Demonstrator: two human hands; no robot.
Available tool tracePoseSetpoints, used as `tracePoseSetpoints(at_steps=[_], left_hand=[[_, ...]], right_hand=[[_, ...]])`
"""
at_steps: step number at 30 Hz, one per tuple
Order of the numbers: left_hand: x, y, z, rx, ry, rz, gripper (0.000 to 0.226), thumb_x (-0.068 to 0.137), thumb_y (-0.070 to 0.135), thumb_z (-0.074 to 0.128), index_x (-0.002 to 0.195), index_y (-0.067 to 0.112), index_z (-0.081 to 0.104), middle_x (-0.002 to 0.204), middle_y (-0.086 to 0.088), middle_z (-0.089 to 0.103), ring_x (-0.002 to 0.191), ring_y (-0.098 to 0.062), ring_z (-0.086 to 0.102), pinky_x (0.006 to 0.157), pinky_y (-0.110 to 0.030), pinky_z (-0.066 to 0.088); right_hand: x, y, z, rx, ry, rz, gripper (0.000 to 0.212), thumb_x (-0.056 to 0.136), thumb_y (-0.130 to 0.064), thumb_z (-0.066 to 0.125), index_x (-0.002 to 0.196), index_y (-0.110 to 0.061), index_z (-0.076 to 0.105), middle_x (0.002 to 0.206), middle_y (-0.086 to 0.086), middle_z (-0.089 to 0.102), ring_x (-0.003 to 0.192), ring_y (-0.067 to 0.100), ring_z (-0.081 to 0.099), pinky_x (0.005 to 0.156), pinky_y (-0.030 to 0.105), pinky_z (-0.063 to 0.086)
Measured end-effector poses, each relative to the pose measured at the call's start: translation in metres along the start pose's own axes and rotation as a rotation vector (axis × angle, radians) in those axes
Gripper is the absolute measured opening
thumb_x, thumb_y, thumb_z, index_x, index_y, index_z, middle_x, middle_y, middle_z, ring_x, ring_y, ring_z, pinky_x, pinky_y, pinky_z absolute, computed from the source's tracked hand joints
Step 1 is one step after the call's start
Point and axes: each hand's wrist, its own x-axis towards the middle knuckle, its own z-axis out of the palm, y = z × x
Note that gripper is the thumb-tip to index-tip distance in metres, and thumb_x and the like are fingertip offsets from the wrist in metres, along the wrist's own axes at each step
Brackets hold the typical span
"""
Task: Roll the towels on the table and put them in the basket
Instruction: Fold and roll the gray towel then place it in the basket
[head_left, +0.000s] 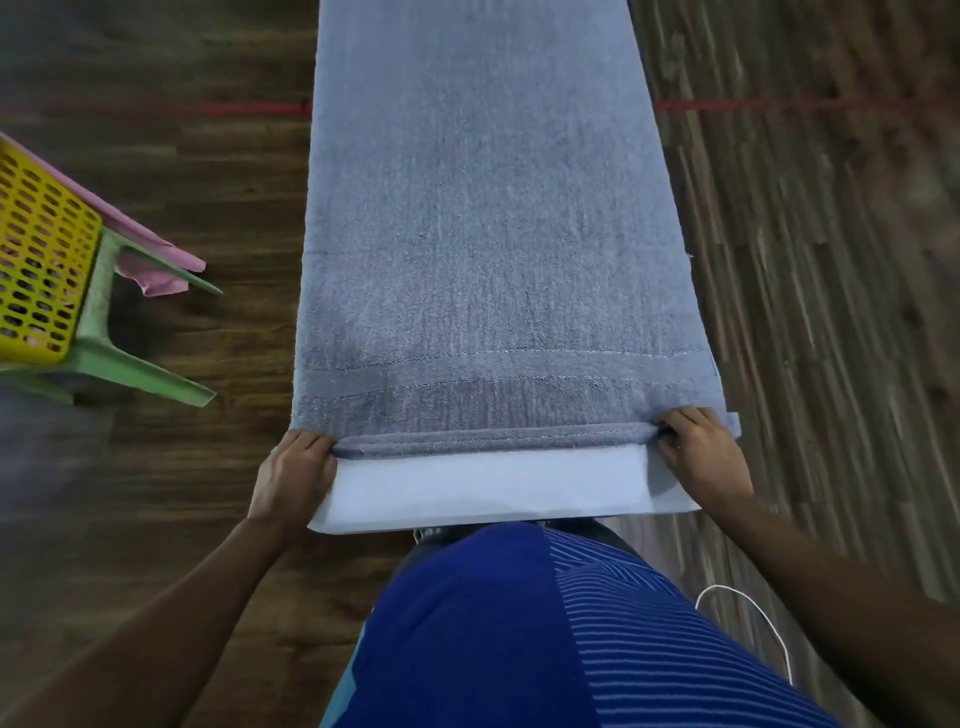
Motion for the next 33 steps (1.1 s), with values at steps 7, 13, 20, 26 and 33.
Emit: tracePoseSetpoints(at_steps=[7, 13, 20, 26, 33], left_hand=[[0.004, -0.003, -0.009, 0.029, -0.104, -0.018, 0.036, 0.081, 0.031, 0.038, 0.064, 0.014, 0.065, 0.067, 0.002, 0.057, 0.073, -0.022, 0.052, 0.07, -0.039, 0.04], [0.01, 0.015, -0.003, 0.065, 0.011, -0.223, 0.007, 0.085, 0.014, 0.058, 0.09, 0.013, 0.054, 0.089, -0.008, 0.053, 0.09, -0.032, 0.048, 0.086, -0.049, 0.034], [-0.018, 0.056, 0.02, -0.152, 0.248, 0.067, 0.02, 0.081, 0.002, 0.043, 0.096, 0.004, 0.057, 0.093, -0.013, 0.05, 0.082, -0.027, 0.044, 0.07, -0.044, 0.043], [-0.037, 0.064, 0.043, -0.022, 0.083, 0.001, 0.048, 0.083, 0.014, 0.04, 0.128, 0.007, 0.054, 0.13, -0.013, 0.049, 0.118, -0.034, 0.042, 0.096, -0.052, 0.039], [-0.018, 0.044, 0.035, -0.036, 0.093, -0.005, 0.038, 0.086, -0.003, 0.061, 0.123, -0.003, 0.06, 0.119, -0.022, 0.062, 0.111, -0.042, 0.058, 0.091, -0.054, 0.051]], right_hand=[[0.012, 0.008, -0.006, -0.076, -0.232, 0.101, 0.02, 0.095, -0.022, 0.048, 0.103, -0.014, 0.065, 0.104, 0.011, 0.067, 0.101, 0.033, 0.054, 0.087, 0.043, 0.035], [0.007, 0.0, 0.003, -0.153, -0.059, 0.164, 0.012, 0.086, -0.018, 0.061, 0.096, -0.012, 0.058, 0.101, 0.012, 0.058, 0.097, 0.035, 0.05, 0.087, 0.049, 0.033], [-0.024, -0.041, 0.011, 0.057, 0.101, -0.196, 0.026, 0.08, 0.002, 0.062, 0.104, -0.006, 0.061, 0.105, 0.01, 0.054, 0.092, 0.029, 0.051, 0.08, 0.039, 0.044], [-0.037, -0.034, 0.031, -0.021, 0.018, -0.192, 0.044, 0.085, -0.003, 0.059, 0.129, -0.007, 0.054, 0.13, 0.01, 0.051, 0.119, 0.029, 0.049, 0.101, 0.04, 0.04], [-0.023, -0.031, 0.028, -0.066, -0.005, -0.12, 0.045, 0.085, -0.003, 0.065, 0.128, -0.013, 0.054, 0.128, 0.007, 0.055, 0.115, 0.029, 0.052, 0.098, 0.044, 0.043]])
